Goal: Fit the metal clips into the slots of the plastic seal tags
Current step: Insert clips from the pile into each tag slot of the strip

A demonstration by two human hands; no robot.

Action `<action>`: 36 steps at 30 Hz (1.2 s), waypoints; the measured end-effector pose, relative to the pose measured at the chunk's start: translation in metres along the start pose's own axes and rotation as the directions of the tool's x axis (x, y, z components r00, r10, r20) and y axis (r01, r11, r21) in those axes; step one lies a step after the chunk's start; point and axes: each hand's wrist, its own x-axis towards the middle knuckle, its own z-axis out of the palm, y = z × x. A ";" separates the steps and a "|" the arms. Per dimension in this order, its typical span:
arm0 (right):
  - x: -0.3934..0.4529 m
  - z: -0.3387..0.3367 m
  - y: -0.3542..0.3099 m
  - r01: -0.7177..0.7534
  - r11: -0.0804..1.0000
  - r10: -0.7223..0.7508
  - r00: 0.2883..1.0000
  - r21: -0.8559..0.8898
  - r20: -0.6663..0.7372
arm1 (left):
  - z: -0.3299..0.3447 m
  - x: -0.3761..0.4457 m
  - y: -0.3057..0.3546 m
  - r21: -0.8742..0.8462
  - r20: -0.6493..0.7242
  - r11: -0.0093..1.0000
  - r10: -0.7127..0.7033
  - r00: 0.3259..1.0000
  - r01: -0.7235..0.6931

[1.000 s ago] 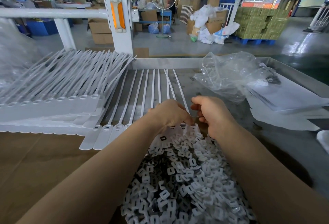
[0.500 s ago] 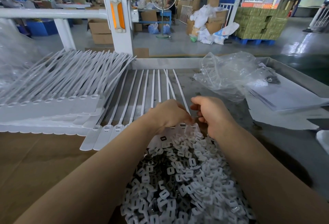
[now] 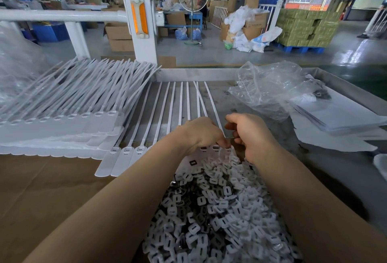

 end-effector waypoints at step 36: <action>0.009 -0.001 0.007 0.036 0.997 -0.036 0.999 0.068 -0.010 | -0.008 -0.023 0.012 0.557 -0.092 0.798 0.335 0.938 -0.231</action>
